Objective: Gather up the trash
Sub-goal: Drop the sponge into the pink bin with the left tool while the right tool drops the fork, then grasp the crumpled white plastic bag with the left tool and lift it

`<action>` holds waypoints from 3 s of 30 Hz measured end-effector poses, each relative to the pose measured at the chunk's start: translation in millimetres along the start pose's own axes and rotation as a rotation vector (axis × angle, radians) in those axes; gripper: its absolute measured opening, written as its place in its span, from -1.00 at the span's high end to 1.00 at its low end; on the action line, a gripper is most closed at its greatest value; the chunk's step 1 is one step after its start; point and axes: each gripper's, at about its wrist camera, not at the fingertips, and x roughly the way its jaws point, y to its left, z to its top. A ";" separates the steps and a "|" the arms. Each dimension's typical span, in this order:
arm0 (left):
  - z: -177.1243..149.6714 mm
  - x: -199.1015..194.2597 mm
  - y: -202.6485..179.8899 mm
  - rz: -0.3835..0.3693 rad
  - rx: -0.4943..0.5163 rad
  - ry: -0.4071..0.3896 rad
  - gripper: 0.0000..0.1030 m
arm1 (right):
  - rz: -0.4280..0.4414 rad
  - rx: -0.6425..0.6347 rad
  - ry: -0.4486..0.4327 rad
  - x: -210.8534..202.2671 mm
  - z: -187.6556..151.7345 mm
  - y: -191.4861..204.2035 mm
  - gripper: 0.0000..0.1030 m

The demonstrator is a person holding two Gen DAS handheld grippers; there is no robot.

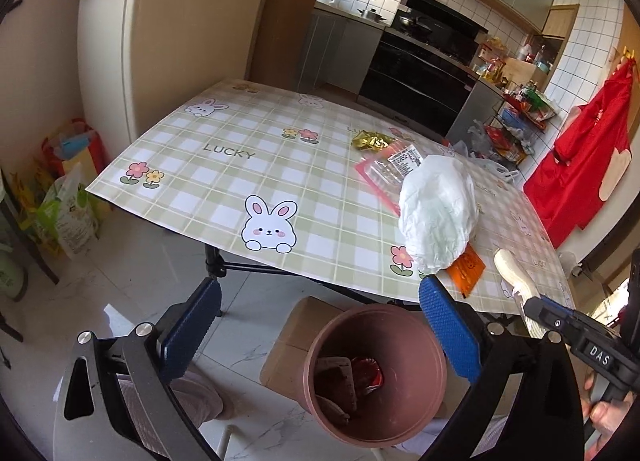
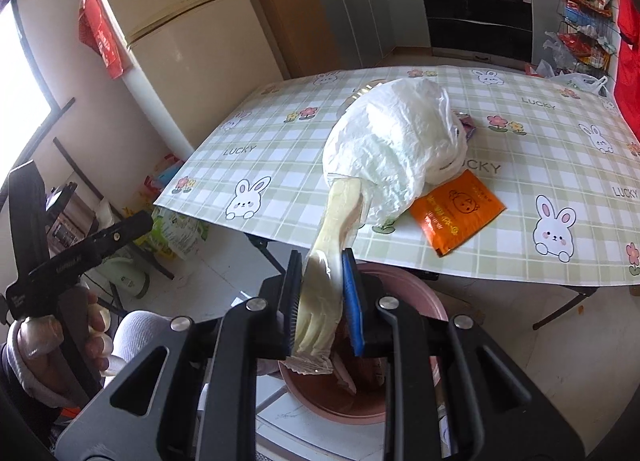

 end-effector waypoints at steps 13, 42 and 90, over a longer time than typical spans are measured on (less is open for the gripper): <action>-3.3 5.6 7.0 0.024 -0.014 0.019 -0.88 | 0.010 -0.024 0.071 17.3 -14.9 14.5 0.24; 3.0 51.7 -37.0 -0.111 0.047 0.139 -0.88 | -0.365 0.140 -0.082 -0.7 -3.3 -79.9 -0.89; 50.8 31.8 -47.8 -0.252 0.122 -0.058 0.89 | -0.330 0.034 -0.158 -10.0 22.6 -95.2 -0.88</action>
